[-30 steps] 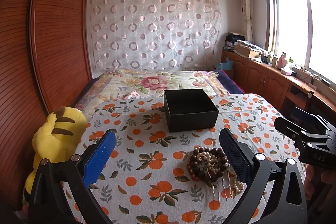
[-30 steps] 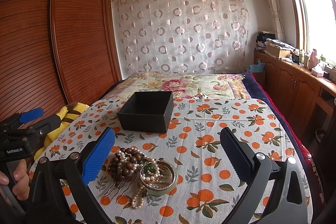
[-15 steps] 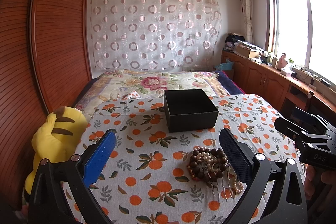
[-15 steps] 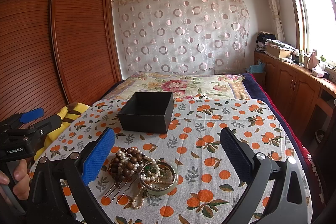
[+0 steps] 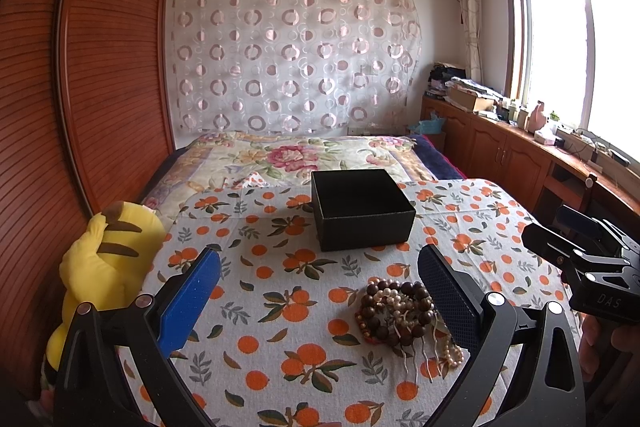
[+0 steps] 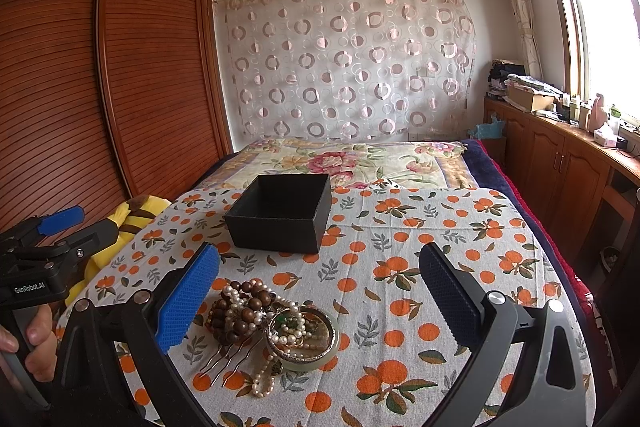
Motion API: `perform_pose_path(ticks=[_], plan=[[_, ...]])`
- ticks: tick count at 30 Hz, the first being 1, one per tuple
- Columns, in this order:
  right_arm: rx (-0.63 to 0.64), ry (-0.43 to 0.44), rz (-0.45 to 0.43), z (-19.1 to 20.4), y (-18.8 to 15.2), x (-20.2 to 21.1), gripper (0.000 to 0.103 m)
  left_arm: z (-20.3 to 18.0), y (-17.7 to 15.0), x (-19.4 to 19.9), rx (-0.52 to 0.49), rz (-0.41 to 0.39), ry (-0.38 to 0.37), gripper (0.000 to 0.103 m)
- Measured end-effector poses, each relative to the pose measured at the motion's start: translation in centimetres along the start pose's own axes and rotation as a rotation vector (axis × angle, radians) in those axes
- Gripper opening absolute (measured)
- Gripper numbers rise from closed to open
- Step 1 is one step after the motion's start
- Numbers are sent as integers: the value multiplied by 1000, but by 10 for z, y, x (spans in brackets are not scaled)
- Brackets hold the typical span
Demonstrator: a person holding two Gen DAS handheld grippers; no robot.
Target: Organize jewelry
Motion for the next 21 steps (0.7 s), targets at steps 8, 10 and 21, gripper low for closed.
perform_pose_path(ticks=[8,10,21], plan=[[0,0,-1,0,0,1,101,0,0,0,0,0,-1,96],[0,0,-1,0,0,1,101,0,0,0,0,0,0,96],[0,4,5,-1,-1,0,101,-4,2,0,1,10,-4,96]])
Point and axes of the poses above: each gripper's, at about its wrist camera, not at the fingertips, and x roughly against the way its jaws point, z to its left, y to its top, the point moved 6 cm from there along -x, roughly the way its jaws point, and after that the axes turned 1 degree about x, right-handed, at the moved point
